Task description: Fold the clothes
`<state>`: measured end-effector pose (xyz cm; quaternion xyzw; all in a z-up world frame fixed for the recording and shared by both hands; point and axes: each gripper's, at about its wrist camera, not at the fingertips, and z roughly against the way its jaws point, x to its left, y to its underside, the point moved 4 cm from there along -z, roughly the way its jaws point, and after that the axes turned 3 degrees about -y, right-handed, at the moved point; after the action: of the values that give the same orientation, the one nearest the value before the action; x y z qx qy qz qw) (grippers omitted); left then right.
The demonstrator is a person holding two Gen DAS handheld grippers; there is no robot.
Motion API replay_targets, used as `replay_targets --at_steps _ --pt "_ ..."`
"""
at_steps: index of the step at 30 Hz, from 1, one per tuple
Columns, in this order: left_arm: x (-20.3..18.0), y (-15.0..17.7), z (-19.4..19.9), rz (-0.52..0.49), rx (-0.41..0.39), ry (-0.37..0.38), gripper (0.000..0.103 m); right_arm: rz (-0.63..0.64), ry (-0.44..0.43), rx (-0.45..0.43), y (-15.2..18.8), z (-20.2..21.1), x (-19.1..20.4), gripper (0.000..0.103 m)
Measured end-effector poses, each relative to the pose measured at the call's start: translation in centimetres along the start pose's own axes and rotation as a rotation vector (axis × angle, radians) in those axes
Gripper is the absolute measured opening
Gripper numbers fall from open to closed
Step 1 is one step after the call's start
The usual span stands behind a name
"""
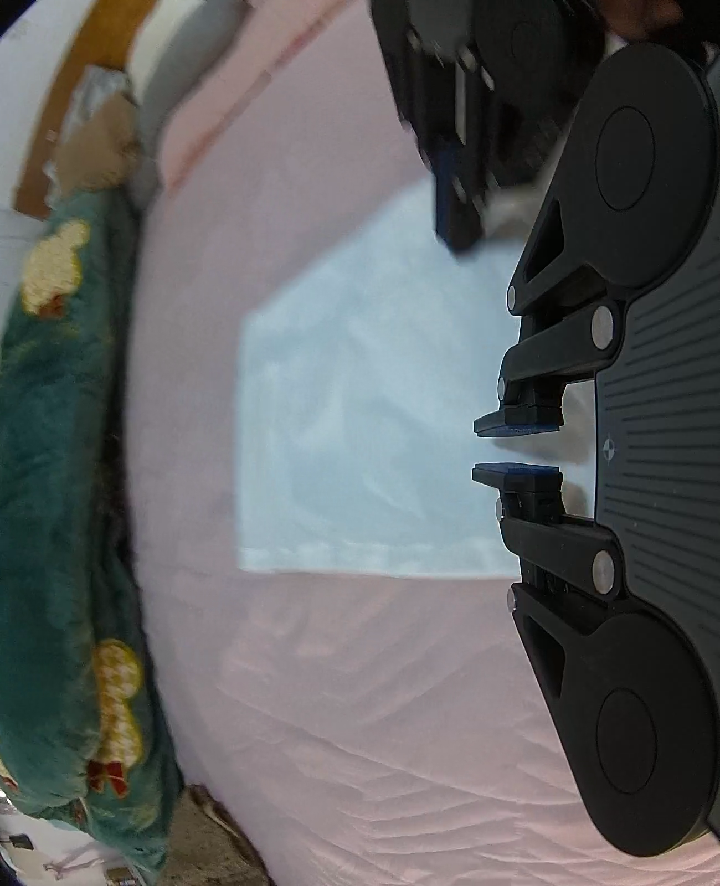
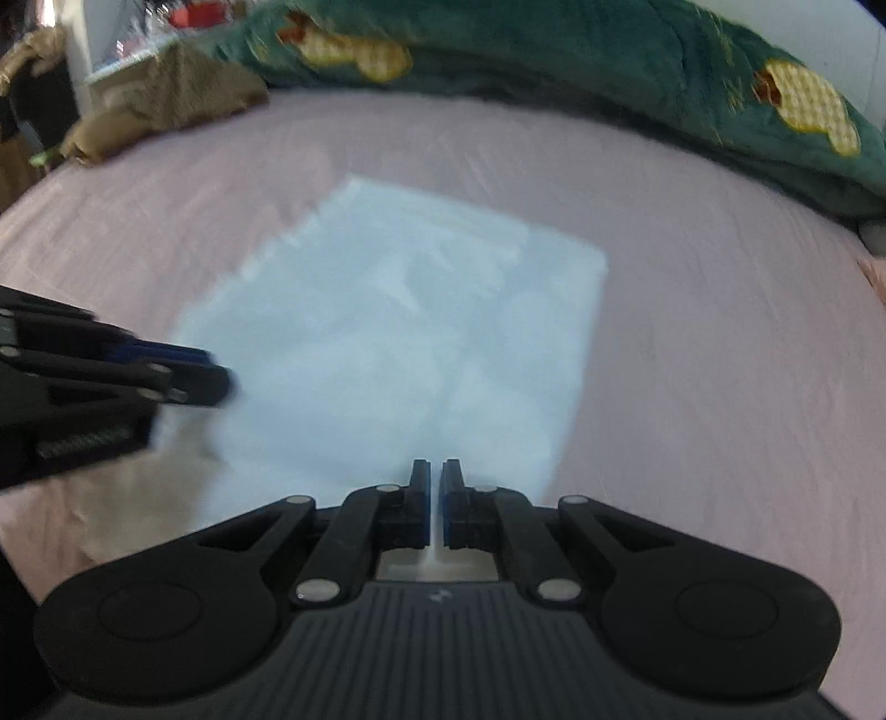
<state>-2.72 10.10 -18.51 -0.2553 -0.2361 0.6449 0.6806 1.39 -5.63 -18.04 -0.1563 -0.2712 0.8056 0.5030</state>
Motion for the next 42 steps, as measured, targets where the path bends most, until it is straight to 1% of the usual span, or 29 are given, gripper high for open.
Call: replay_targets --at_steps 2,4,5,6,8,10,12,13,15,17,18,21,23,24,25,27,30,32,34,35,37,39,40,42 --pt "0.6 0.8 -0.3 -0.008 0.004 -0.005 0.014 -0.037 -0.008 -0.001 1.2 0.6 -1.4 0.002" --pt "1.0 1.2 0.4 -0.019 -0.002 0.002 0.015 -0.074 0.0 0.016 2.2 1.3 -2.8 0.002" --pt "1.4 1.3 0.9 -0.015 -0.001 0.005 0.015 -0.09 0.011 0.028 2.7 1.8 -3.5 0.005" --pt "1.6 1.4 1.6 -0.008 -0.008 0.008 0.015 -0.097 0.03 0.034 3.1 2.3 -3.9 0.006" --pt "2.1 1.3 3.2 0.01 -0.035 0.012 0.015 -0.127 0.03 0.018 3.3 3.5 -4.6 0.006" --pt "2.0 1.4 4.3 0.023 -0.057 0.016 0.015 -0.111 0.003 -0.015 2.4 4.2 -3.4 0.006" --pt "1.2 2.1 3.7 0.002 -0.048 0.017 0.016 -0.072 -0.026 -0.039 1.5 4.3 -1.7 0.006" --pt "0.9 2.7 3.1 -0.012 -0.031 0.009 0.016 -0.049 -0.042 -0.027 1.4 3.8 -0.9 0.006" --pt "1.0 4.2 2.2 -0.015 0.004 0.002 0.016 -0.023 -0.053 0.02 2.7 2.5 0.1 0.006" --pt "1.2 5.3 3.0 -0.018 0.02 0.017 0.015 -0.014 -0.053 0.057 4.4 1.9 0.4 0.006" --pt "1.2 5.8 3.6 -0.02 0.026 0.027 0.016 -0.014 -0.044 0.042 5.1 2.6 0.2 0.006" --pt "1.5 7.0 6.7 -0.036 0.002 0.026 0.016 -0.045 -0.046 0.026 5.9 5.2 -0.4 0.007" --pt "2.1 7.9 8.0 -0.019 -0.002 0.027 0.016 -0.063 -0.047 0.016 6.5 6.9 -0.8 0.013" --pt "2.5 8.5 8.2 -0.009 -0.001 0.011 0.016 -0.062 -0.045 0.012 6.8 7.1 -0.8 0.023" --pt "2.8 9.0 8.2 0.001 0.003 0.002 0.016 -0.06 -0.044 0.008 7.1 7.3 -0.8 0.039" --pt "3.2 9.9 7.4 0.022 0.025 -0.003 0.016 -0.049 -0.044 0.013 7.8 7.2 -0.7 0.055" --pt "3.0 10.7 6.6 0.013 0.055 0.029 0.016 -0.052 -0.047 0.046 8.5 7.0 -0.7 0.061" --pt "2.8 11.1 6.4 -0.025 0.051 0.013 0.017 -0.07 -0.058 0.035 8.5 7.4 -0.9 0.065" --pt "2.5 11.4 6.4 -0.071 0.04 -0.013 0.017 -0.048 -0.039 0.017 8.7 7.6 -0.9 0.072" --pt "2.6 11.3 6.3 -0.078 0.035 -0.013 0.017 -0.045 -0.041 0.015 8.6 7.5 -0.8 0.073" --pt "2.8 10.7 6.3 -0.057 0.023 0.006 0.018 -0.038 -0.047 0.012 8.5 7.3 -0.7 0.073" --pt "2.1 10.1 6.6 -0.118 -0.011 -0.022 0.02 -0.027 -0.058 0.013 8.4 7.2 -0.6 0.074" --pt "1.6 9.9 6.8 -0.168 -0.029 -0.041 0.023 -0.007 -0.059 0.019 8.5 7.1 -0.4 0.074" --pt "0.6 9.7 7.1 -0.274 -0.05 -0.055 0.024 0.03 -0.06 0.033 8.7 7.0 -0.1 0.074"
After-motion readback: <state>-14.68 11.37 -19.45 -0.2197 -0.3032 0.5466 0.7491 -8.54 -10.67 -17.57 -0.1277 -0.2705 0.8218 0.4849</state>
